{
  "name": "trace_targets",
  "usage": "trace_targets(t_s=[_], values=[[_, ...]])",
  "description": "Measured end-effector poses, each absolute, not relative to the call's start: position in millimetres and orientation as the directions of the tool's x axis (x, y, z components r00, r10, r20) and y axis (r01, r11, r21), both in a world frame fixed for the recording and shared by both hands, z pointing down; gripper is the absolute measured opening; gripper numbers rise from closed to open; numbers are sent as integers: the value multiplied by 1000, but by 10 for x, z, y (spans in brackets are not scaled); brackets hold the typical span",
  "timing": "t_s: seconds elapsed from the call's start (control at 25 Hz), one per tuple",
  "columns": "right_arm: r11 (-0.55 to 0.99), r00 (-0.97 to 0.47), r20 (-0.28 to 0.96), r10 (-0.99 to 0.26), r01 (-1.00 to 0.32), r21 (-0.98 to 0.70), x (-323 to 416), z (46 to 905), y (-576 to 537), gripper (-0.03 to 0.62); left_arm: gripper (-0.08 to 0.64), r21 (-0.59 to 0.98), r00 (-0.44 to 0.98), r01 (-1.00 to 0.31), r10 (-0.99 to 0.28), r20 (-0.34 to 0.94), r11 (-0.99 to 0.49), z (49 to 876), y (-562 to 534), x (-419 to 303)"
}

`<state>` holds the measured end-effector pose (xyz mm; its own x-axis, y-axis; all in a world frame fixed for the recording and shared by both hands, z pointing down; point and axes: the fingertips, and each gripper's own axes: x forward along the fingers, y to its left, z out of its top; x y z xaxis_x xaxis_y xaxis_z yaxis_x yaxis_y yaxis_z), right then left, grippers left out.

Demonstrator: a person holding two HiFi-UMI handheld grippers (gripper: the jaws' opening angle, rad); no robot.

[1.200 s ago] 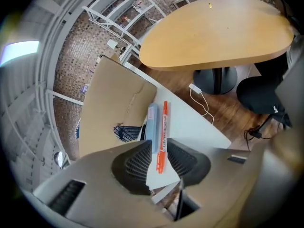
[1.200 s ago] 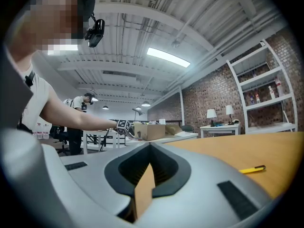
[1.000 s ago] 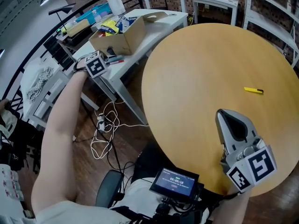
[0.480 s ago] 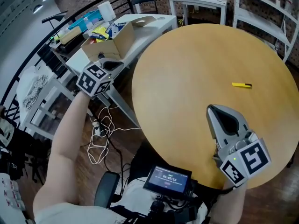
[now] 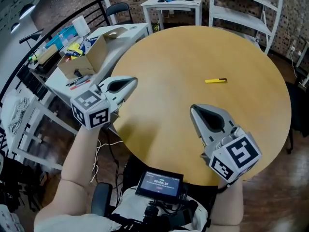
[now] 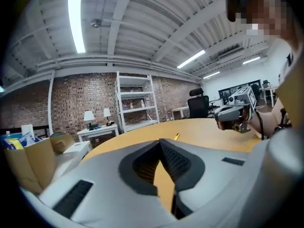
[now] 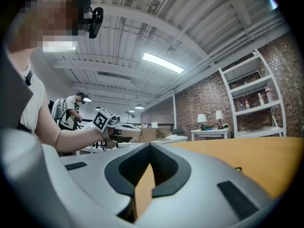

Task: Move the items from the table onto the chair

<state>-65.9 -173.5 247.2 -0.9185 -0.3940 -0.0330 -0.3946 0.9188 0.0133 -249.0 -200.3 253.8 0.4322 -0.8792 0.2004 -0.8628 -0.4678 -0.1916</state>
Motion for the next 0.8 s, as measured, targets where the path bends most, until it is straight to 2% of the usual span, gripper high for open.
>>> trace_targets(t_s=[0.44, 0.8], values=[[869, -869, -14, -495, -495, 9, -76, 2486, -1859, 8, 18, -109, 630, -764, -772, 84, -635, 2389, -2063, -1248], [832, -831, -6, -556, -555, -6, 316, 2534, -1936, 8, 18, -98, 726, -678, -685, 65, -728, 2380, -2123, -581]])
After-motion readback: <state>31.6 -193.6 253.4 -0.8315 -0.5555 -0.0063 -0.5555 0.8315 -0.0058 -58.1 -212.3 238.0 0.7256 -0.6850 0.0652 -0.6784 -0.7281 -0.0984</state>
